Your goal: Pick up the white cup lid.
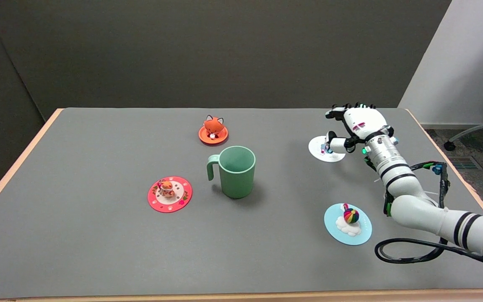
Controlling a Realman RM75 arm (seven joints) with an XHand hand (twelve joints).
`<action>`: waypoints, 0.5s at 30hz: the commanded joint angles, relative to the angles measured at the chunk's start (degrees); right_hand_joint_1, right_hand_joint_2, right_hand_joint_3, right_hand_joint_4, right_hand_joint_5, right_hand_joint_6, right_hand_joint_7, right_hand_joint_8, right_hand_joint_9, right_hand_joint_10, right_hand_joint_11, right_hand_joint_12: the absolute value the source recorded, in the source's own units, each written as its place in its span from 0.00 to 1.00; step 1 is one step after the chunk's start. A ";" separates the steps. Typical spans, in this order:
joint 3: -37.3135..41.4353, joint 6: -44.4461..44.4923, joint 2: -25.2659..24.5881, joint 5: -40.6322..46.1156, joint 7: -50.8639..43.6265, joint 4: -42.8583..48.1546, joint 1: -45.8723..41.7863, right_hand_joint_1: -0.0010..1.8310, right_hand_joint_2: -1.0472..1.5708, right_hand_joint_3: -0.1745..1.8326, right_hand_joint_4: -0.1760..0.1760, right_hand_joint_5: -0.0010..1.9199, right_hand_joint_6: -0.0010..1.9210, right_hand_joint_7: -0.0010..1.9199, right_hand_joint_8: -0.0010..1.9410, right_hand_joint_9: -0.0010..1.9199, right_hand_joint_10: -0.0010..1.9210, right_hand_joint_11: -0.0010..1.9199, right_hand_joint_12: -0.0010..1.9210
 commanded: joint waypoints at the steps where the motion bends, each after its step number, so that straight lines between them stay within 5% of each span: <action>1: -1.38 -0.11 -0.04 3.69 1.85 2.74 0.56 0.42 0.69 0.54 0.73 0.33 0.10 0.38 0.10 0.40 0.11 0.20 0.50; 15: -4.26 -0.03 -0.63 5.01 4.32 5.18 2.79 0.41 0.69 0.54 0.73 0.33 0.10 0.39 0.10 0.40 0.11 0.19 0.50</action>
